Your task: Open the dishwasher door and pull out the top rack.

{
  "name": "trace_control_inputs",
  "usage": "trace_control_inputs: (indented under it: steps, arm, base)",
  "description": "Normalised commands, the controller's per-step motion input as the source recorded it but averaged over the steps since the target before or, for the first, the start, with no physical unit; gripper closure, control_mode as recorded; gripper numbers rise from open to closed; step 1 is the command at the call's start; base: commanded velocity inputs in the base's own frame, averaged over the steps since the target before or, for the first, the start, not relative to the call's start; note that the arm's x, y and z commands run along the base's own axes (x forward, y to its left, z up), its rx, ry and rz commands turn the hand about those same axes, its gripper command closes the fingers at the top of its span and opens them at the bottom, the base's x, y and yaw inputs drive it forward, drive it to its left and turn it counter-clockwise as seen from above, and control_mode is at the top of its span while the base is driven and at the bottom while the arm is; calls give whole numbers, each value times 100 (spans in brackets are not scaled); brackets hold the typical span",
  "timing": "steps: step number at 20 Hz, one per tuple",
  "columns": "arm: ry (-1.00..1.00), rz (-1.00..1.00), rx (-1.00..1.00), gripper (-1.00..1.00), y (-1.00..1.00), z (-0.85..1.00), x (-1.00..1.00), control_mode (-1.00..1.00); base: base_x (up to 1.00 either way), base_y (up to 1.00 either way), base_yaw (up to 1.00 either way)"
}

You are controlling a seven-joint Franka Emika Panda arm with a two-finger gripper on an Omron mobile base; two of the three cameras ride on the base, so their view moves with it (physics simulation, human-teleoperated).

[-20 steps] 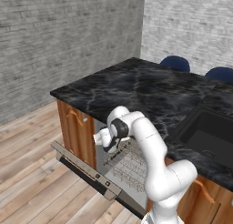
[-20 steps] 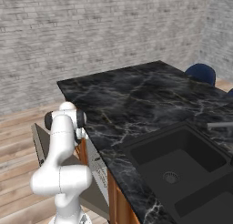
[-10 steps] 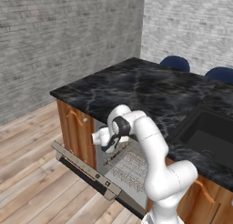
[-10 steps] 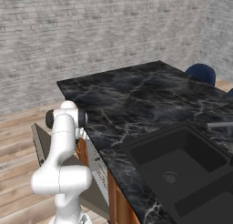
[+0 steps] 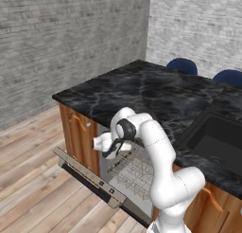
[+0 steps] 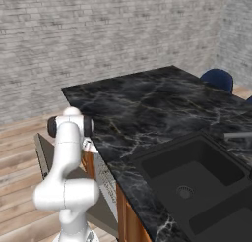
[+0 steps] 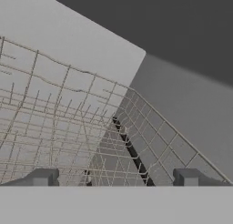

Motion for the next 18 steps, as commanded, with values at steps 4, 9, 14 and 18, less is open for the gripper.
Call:
trace_control_inputs:
  steps: [4,9,14,18]
  arm:
    - [-3,0,0,-100,55,-50,-100,-100]
    - [-2,0,5,-100,40,-24,-93,-100]
    - [0,0,15,-100,20,-1,-68,-100]
    - [0,0,25,-100,14,0,-60,-100]
  base:
    - [0,0,0]
    - [0,0,0]
    - [0,0,0]
    - [0,0,0]
